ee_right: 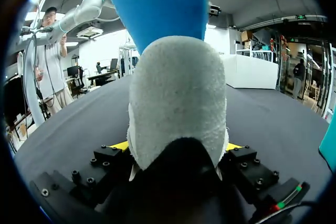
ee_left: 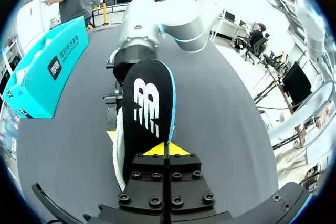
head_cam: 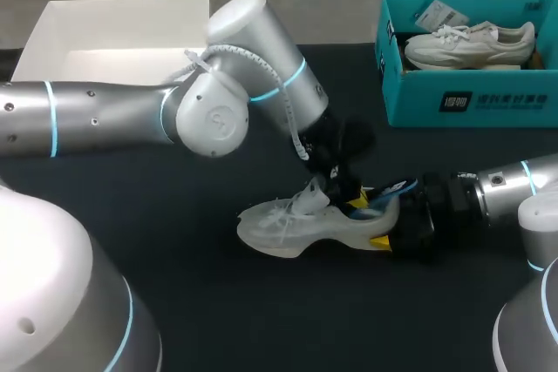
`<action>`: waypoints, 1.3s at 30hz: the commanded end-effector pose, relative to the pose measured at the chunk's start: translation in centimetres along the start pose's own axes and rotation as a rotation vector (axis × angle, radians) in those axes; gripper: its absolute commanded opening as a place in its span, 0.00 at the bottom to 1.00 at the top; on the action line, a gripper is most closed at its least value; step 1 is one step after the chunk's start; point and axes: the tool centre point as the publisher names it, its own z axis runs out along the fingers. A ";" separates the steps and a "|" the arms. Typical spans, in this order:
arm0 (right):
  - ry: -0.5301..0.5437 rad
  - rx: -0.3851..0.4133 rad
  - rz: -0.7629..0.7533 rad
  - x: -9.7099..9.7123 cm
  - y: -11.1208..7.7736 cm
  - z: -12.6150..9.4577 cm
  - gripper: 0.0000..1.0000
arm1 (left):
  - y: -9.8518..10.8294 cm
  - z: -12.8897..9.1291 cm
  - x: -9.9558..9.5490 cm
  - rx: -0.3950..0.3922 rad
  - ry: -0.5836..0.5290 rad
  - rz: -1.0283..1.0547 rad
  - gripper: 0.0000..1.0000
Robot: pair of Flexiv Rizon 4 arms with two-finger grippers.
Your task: Take the shoe out of the shoebox, open the shoe tongue, remove and reinsert the insole, then place the shoe into the shoebox
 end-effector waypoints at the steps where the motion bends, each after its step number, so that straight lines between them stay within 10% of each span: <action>1: -0.001 0.004 0.000 0.2 -0.3 0.2 0.00 | -0.4 -1.5 -0.5 0.041 0.073 0.033 0.00; 11: -0.001 0.004 0.000 0.2 -0.3 0.2 0.00 | -0.9 0.0 -1.1 0.042 0.019 0.011 0.00; 13: -0.001 0.004 0.000 0.2 -0.3 0.2 0.00 | -0.9 0.2 -1.0 0.035 -0.006 0.007 0.24; 26: -0.001 0.004 0.000 0.2 -0.3 0.2 0.00 | -0.9 -0.7 1.1 0.077 -0.218 0.017 0.88; 39: -0.001 0.004 0.000 0.2 -0.3 0.2 0.00 | 0.1 1.1 0.3 0.121 -0.441 -0.042 0.60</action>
